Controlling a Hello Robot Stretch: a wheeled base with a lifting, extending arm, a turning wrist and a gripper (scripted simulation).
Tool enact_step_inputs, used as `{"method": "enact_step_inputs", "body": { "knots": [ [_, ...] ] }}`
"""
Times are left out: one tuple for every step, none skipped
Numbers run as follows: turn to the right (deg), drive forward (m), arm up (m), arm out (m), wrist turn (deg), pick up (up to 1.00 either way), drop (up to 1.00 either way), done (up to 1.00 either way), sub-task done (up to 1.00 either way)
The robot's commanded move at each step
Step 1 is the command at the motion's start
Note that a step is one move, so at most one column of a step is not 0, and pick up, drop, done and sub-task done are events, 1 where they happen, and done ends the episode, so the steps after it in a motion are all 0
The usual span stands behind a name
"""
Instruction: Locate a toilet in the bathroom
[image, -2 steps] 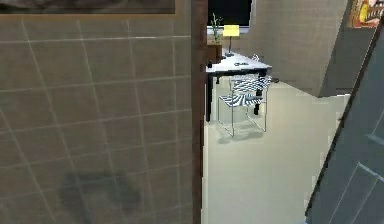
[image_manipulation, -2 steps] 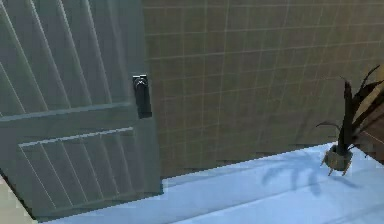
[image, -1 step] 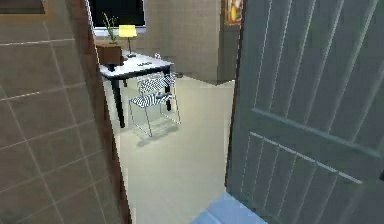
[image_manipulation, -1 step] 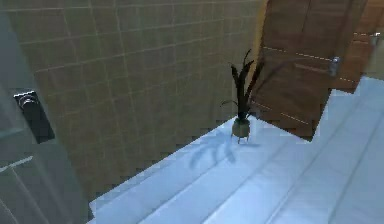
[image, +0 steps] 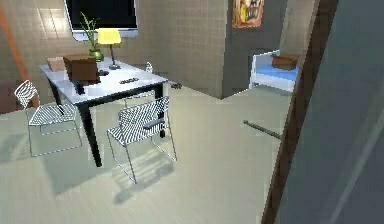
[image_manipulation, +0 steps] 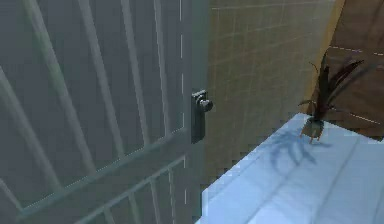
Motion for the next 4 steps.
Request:
{"method": "enact_step_inputs", "body": {
  "knots": [
    [36.0, 0.00, 0.00, 0.00, 0.0, 0.00, 0.00, 0.00, 0.00],
    [0.0, 0.05, 0.00, 0.00, 0.0, 0.00, 0.00, 0.00, 0.00],
    [-45.0, 0.00, 0.00, 0.00, 0.0, 0.00, 0.00, 0.00, 0.00],
    [-33.0, 0.00, 0.00, 0.00, 0.0, 0.00, 0.00, 0.00, 0.00]
  ]
}}
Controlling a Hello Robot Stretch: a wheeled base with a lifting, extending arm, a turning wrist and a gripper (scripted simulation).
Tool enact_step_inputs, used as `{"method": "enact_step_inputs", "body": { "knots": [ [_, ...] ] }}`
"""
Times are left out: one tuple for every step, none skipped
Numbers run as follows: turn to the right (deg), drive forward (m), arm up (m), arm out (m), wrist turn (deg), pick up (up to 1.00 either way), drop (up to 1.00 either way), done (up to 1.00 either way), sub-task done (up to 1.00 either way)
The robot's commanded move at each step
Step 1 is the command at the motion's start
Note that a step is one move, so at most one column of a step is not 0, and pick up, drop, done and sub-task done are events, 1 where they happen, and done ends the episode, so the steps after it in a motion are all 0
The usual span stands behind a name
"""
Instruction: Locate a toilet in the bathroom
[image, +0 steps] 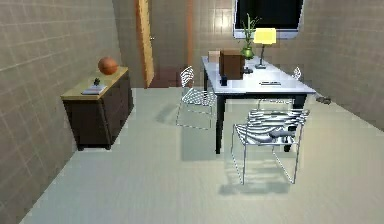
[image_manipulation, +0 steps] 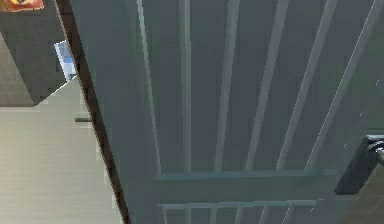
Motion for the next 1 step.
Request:
{"method": "enact_step_inputs", "body": {
  "knots": [
    [0.0, 0.45, 0.00, 0.00, 0.0, 0.00, 0.00, 0.00, 0.00]
  ]
}}
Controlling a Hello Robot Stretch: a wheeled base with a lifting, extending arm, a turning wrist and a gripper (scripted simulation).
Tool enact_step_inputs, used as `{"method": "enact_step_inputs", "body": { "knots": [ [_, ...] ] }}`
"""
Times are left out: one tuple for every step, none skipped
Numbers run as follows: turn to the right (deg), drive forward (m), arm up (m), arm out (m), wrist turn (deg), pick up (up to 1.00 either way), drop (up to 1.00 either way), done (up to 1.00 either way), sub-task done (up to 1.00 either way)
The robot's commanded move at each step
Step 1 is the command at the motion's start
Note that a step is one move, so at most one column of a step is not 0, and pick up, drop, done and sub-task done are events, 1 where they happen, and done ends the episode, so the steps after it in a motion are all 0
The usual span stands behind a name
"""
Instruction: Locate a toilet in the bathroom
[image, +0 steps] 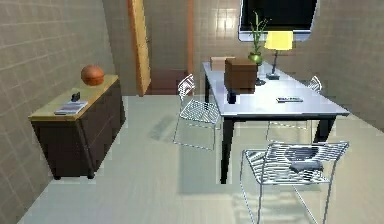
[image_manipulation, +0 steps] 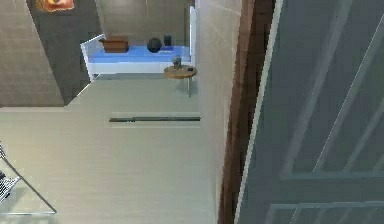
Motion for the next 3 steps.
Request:
{"method": "enact_step_inputs", "body": {
  "knots": [
    [-9.0, 0.00, 0.00, 0.00, 0.0, 0.00, 0.00, 0.00, 0.00],
    [0.0, 1.00, 0.00, 0.00, 0.0, 0.00, 0.00, 0.00, 0.00],
    [-3.0, 0.00, 0.00, 0.00, 0.0, 0.00, 0.00, 0.00, 0.00]
  ]
}}
